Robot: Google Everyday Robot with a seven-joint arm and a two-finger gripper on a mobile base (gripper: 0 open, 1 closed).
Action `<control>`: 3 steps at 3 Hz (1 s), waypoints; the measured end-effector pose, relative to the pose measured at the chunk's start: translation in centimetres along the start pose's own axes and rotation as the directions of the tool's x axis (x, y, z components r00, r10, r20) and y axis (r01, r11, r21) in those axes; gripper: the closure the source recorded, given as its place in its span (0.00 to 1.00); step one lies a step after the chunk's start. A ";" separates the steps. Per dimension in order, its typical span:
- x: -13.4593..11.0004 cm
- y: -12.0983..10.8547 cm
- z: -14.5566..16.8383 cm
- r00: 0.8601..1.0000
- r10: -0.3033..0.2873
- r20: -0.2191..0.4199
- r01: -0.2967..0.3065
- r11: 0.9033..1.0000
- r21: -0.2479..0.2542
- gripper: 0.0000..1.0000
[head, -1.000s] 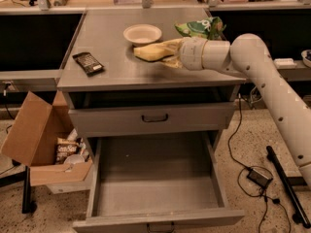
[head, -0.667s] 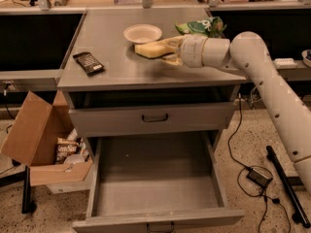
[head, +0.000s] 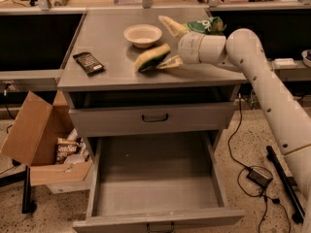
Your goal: Pick sponge from middle drawer and place on counter
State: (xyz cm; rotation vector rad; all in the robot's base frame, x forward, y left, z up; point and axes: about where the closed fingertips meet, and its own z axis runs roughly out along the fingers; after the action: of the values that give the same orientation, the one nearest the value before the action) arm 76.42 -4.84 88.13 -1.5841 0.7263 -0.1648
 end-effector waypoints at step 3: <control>-1.0 -1.3 -2.4 0.997 -0.070 -0.011 0.071 0.995 0.070 0.00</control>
Offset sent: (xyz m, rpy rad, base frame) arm -0.0184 -0.0226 0.0296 0.0223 -0.1418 -0.0304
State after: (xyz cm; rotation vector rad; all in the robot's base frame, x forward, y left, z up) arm 74.90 -6.36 90.00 -1.5433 0.6646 -0.2462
